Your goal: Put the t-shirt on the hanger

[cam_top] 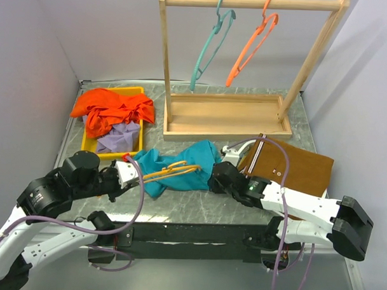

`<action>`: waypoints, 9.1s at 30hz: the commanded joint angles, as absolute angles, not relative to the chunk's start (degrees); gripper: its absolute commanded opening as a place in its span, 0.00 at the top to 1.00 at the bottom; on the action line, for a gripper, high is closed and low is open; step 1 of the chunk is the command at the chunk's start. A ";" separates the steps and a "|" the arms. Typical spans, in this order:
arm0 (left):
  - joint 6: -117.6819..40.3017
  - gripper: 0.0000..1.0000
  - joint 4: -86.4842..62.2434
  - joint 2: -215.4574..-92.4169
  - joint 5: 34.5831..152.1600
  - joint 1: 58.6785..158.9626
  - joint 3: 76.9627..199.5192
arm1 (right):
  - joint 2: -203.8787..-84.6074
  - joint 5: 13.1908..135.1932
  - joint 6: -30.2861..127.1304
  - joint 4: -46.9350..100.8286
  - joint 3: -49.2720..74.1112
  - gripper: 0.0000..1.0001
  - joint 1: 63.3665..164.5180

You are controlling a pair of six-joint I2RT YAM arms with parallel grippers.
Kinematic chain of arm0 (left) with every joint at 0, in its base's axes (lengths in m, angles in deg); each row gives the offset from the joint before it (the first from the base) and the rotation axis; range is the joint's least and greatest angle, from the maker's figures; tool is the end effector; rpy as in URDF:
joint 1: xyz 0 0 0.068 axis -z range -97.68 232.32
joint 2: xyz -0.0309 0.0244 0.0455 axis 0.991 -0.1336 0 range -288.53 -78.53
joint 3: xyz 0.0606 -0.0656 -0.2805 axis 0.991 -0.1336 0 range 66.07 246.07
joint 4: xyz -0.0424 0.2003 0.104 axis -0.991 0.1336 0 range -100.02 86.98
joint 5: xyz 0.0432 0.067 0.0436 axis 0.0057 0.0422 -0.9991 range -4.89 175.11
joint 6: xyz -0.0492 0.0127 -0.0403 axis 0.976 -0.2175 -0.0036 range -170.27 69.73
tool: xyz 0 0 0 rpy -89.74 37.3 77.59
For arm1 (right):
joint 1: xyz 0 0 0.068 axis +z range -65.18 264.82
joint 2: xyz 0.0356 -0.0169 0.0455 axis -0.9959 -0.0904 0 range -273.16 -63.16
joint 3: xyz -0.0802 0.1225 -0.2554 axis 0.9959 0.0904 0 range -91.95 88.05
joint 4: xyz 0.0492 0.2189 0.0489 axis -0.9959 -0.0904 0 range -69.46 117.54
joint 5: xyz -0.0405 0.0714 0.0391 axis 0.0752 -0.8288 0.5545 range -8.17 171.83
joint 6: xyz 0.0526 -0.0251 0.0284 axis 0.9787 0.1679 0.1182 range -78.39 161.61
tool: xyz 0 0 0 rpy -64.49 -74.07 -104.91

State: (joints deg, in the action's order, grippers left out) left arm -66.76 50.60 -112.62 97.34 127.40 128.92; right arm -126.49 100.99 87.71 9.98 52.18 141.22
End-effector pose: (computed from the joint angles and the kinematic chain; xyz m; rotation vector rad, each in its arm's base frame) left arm 0.0233 -0.0386 0.3627 1.2124 1.7844 -0.5191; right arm 0.1202 0.1511 0.2392 -0.0476 2.3583 0.5113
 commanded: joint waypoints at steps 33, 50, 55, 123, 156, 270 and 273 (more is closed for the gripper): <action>-66.97 0.99 49.92 -117.91 102.07 132.51 130.59 | -124.07 101.62 94.96 11.89 51.84 0.43 139.57; -67.67 0.99 50.28 -118.87 96.01 132.86 133.83 | -130.05 98.80 95.48 17.00 54.48 0.67 139.66; -68.37 0.99 50.19 -120.28 95.39 132.95 135.77 | -130.31 99.23 95.49 16.82 54.39 0.77 139.66; -47.46 0.99 16.09 -100.16 77.63 133.47 118.02 | -148.95 96.42 61.03 -4.01 -21.81 1.00 151.44; -32.60 0.99 -0.87 -88.64 80.36 133.47 99.39 | -128.04 107.49 71.37 5.55 16.22 0.16 153.46; -54.92 0.98 -47.72 -127.49 74.57 149.56 83.56 | -137.25 61.62 106.12 2.68 29.09 0.32 101.60; -56.50 0.98 -47.37 -128.36 73.25 149.91 84.53 | -138.65 60.31 104.63 1.27 28.38 0.49 101.87</action>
